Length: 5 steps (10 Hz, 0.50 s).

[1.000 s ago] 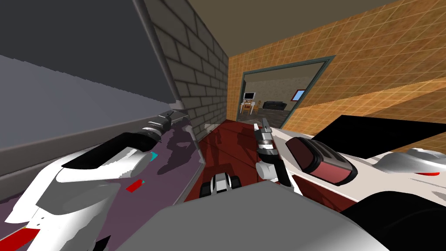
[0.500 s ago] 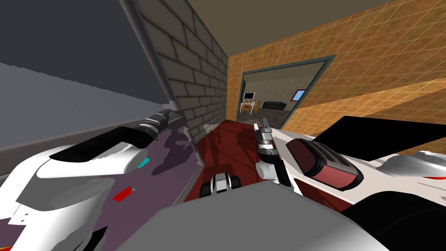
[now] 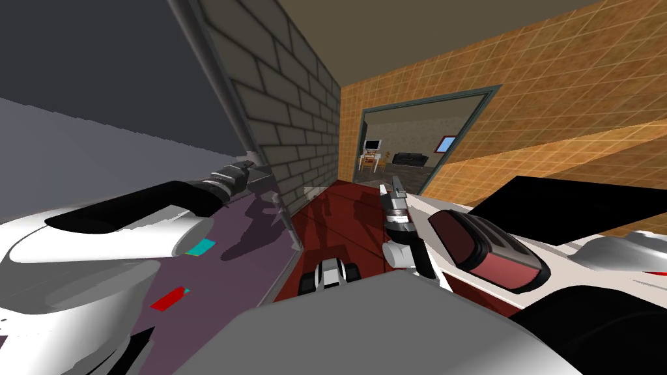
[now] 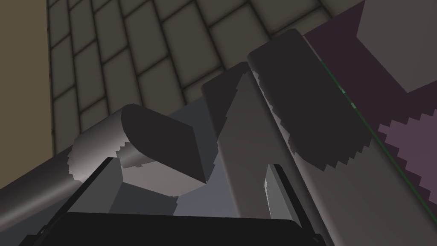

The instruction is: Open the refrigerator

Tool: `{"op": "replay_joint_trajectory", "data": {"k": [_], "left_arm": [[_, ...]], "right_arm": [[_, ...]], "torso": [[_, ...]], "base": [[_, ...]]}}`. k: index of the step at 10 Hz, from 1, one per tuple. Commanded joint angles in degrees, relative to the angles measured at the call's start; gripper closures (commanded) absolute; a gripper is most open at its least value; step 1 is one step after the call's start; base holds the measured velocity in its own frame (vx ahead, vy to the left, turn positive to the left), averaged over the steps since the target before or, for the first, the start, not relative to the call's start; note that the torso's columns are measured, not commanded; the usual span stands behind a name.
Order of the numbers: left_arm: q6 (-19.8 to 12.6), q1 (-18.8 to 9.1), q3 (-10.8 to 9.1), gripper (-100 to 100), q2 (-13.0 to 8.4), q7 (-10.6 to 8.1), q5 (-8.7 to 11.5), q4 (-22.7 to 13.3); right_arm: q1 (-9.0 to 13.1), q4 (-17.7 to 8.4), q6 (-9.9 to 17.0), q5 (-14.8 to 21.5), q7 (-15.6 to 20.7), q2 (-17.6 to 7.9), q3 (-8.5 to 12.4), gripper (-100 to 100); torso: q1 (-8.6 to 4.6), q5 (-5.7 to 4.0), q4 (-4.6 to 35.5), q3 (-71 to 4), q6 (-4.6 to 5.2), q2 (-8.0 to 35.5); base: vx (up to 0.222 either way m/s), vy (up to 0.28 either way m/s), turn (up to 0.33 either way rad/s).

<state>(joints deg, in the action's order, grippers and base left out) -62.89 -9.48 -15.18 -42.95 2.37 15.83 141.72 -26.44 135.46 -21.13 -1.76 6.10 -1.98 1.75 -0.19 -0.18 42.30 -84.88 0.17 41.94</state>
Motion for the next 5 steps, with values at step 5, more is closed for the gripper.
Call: {"op": "replay_joint_trajectory", "data": {"k": [5], "left_arm": [[-10.36,-4.93,-2.26,-100,-5.06,-0.52,2.27,2.76]], "right_arm": [[0.00,0.00,0.00,0.00,0.00,0.00,0.00,0]], "torso": [[-0.38,-0.33,-0.09,-0.56,0.42,-0.65]], "base": [[0.053,-0.059,0.005]]}}
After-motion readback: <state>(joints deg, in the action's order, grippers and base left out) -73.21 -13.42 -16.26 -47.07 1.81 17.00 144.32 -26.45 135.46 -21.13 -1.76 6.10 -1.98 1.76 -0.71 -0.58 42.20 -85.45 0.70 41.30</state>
